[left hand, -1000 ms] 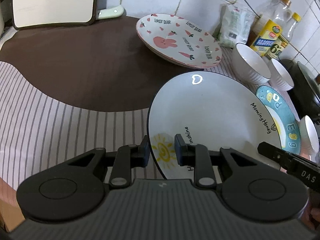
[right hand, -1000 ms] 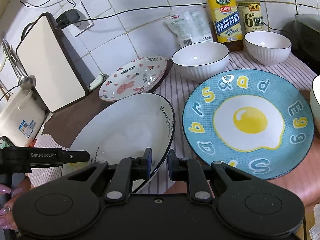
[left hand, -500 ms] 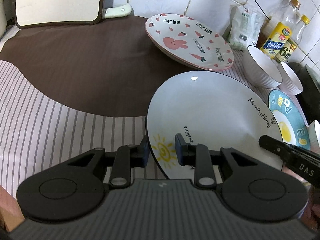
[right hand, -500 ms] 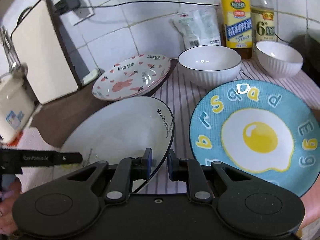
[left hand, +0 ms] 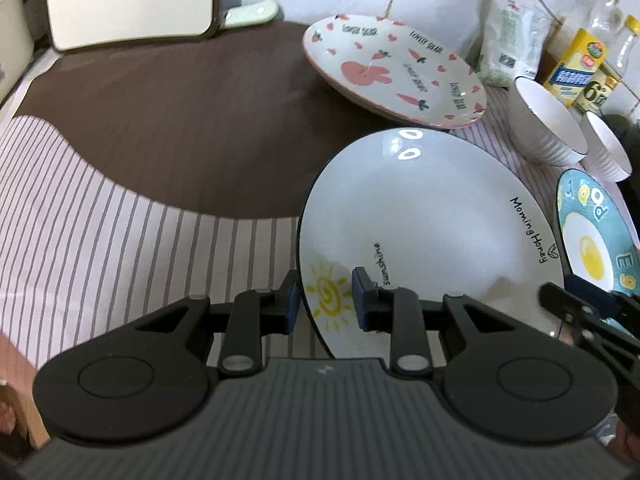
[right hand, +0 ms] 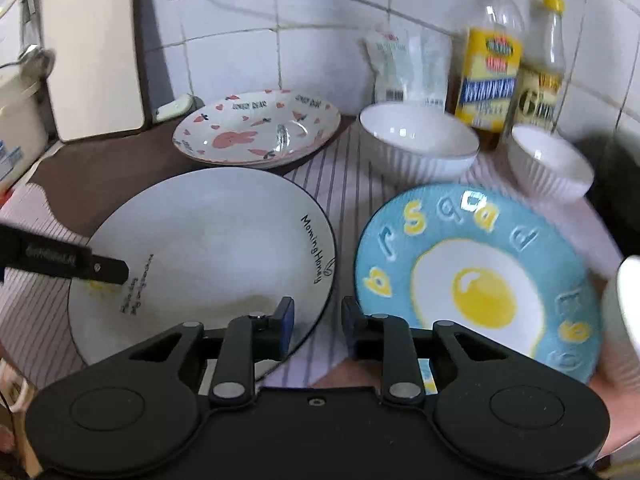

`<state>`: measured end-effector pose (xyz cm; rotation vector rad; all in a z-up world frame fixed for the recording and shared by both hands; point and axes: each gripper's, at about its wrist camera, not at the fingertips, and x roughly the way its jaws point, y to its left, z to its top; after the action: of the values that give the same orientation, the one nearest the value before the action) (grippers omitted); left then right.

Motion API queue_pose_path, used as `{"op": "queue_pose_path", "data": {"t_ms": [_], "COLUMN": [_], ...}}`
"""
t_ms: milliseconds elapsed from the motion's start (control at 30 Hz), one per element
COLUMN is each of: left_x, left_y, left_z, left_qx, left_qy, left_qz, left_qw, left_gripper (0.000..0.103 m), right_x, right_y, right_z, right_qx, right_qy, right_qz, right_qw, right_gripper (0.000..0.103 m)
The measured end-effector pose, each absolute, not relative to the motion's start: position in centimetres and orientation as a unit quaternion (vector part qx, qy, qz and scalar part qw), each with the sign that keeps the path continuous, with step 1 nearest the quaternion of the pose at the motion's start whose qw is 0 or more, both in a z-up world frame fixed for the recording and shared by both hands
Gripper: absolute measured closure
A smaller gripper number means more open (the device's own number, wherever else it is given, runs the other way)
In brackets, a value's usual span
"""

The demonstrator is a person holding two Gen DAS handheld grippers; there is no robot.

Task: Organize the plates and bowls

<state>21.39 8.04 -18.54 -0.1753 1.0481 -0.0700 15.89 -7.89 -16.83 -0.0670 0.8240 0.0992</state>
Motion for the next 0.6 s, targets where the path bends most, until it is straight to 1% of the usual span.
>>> {"op": "queue_pose_path", "data": {"t_ms": [67,100,133,167,267,333,567,600], "left_x": [21.0,20.7,20.2,19.8,18.3,17.6,16.1,16.0], "left_y": [7.8,7.8,7.7,7.6,7.2,6.6,2.1,1.3], "left_z": [-18.2,-18.0,-17.7,-17.4,-16.0,-15.1,-11.7,-11.3], "left_qx": [-0.069,-0.062,-0.055,-0.05,-0.036,-0.03,-0.011,-0.01], "left_qy": [0.508,0.51,0.51,0.509,0.5,0.492,0.452,0.446], "left_qz": [-0.026,-0.022,-0.022,-0.022,-0.028,-0.04,-0.109,-0.12], "left_qw": [0.858,0.858,0.858,0.859,0.865,0.869,0.885,0.887], "left_gripper": [0.074,0.071,0.069,0.069,0.063,0.062,0.061,0.06], "right_x": [14.9,14.3,13.6,13.0,10.9,9.5,4.9,4.4], "right_y": [-8.8,-9.4,-10.0,-10.6,-12.5,-13.9,-17.7,-18.0], "right_z": [-16.0,-15.6,-15.2,-14.8,-13.6,-13.0,-11.8,-11.6], "right_qx": [-0.018,-0.008,-0.001,0.002,0.008,0.017,0.023,0.024], "right_qy": [0.398,0.395,0.39,0.385,0.368,0.354,0.305,0.297], "right_qz": [0.062,0.069,0.07,0.07,0.066,0.061,0.037,0.035], "right_qw": [0.915,0.916,0.918,0.92,0.927,0.933,0.951,0.954], "right_gripper": [0.066,0.059,0.055,0.055,0.052,0.043,0.041,0.041]}}
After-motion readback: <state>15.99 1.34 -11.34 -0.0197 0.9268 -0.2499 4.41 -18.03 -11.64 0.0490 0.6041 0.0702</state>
